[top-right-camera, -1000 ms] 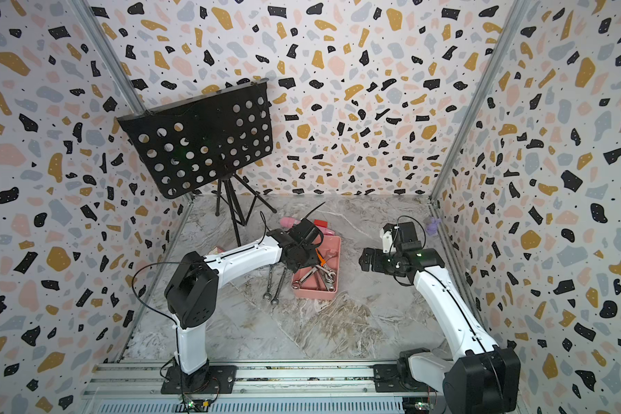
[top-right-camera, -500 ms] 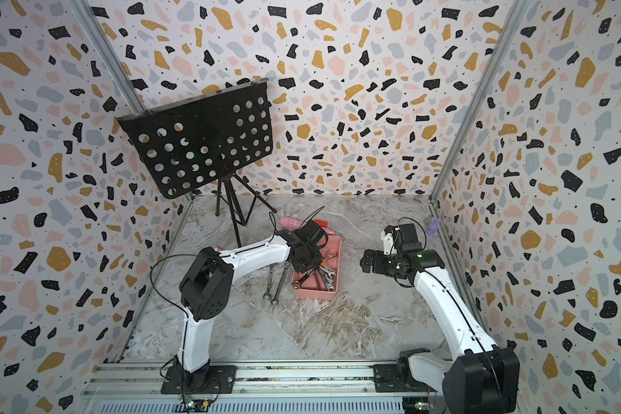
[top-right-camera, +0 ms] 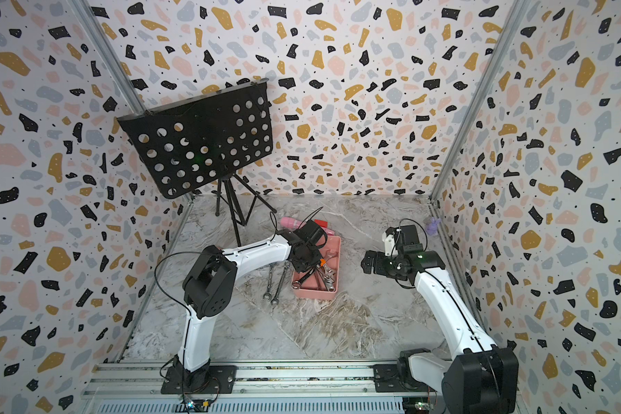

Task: Take out the wrench from the storage box
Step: Pick up the wrench from the storage box.

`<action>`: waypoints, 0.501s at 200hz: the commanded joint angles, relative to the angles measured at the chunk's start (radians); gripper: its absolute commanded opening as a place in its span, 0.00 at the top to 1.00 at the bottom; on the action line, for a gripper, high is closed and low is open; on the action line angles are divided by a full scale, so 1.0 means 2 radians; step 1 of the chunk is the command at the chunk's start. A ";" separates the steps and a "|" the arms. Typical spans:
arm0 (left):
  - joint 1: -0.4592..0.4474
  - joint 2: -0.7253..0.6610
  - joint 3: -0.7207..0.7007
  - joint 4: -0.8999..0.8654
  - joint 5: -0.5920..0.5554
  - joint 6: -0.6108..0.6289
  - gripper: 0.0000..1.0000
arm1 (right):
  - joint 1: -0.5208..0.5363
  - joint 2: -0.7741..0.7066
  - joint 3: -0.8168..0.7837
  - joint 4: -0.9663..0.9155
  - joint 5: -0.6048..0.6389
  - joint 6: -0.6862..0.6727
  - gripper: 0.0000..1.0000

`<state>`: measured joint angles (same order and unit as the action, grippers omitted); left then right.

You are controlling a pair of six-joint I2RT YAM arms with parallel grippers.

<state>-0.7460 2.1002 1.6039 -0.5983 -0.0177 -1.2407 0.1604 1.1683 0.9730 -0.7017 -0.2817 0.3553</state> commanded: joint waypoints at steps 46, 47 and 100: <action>0.002 -0.018 0.015 -0.014 -0.001 0.006 0.93 | -0.004 -0.010 0.000 0.006 -0.008 0.002 0.01; 0.002 -0.019 0.015 -0.014 -0.001 0.007 0.93 | -0.004 -0.010 0.000 0.006 -0.007 0.002 0.01; 0.002 -0.045 0.020 -0.024 -0.016 0.030 1.00 | -0.005 -0.013 0.000 0.006 -0.008 0.002 0.01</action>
<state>-0.7452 2.0861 1.6070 -0.6209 -0.0212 -1.2182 0.1551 1.1683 0.9730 -0.6949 -0.2924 0.3580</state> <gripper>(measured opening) 0.082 0.993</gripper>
